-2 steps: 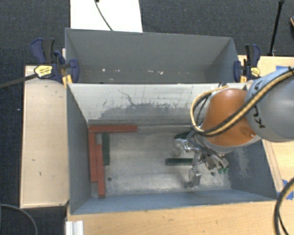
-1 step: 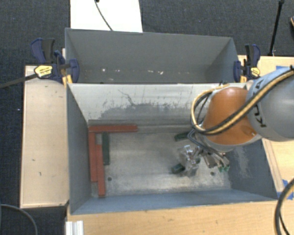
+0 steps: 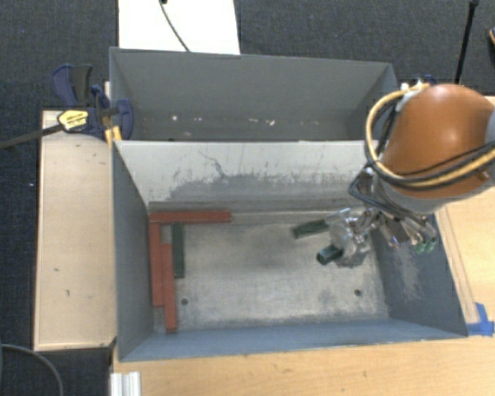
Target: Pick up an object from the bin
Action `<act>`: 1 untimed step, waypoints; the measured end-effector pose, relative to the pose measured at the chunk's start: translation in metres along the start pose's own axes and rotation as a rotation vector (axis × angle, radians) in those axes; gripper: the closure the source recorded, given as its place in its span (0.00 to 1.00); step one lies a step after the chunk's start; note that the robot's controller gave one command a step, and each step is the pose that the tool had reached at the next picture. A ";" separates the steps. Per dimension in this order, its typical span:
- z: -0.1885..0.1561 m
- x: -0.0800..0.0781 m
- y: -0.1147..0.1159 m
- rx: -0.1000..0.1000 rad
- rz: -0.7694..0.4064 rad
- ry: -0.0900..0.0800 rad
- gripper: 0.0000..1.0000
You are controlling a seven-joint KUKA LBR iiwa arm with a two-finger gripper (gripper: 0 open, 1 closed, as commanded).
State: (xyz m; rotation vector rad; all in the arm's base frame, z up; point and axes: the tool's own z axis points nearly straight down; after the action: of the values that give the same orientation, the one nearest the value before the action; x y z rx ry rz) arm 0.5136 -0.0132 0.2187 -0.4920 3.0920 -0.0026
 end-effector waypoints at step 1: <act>0.005 0.001 0.001 -0.003 0.000 0.008 0.00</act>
Offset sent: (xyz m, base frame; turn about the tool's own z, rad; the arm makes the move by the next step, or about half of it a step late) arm 0.0000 0.0000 0.0000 0.0000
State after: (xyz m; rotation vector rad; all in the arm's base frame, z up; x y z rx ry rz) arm 0.5122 -0.0129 0.2140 -0.4934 3.1002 0.0005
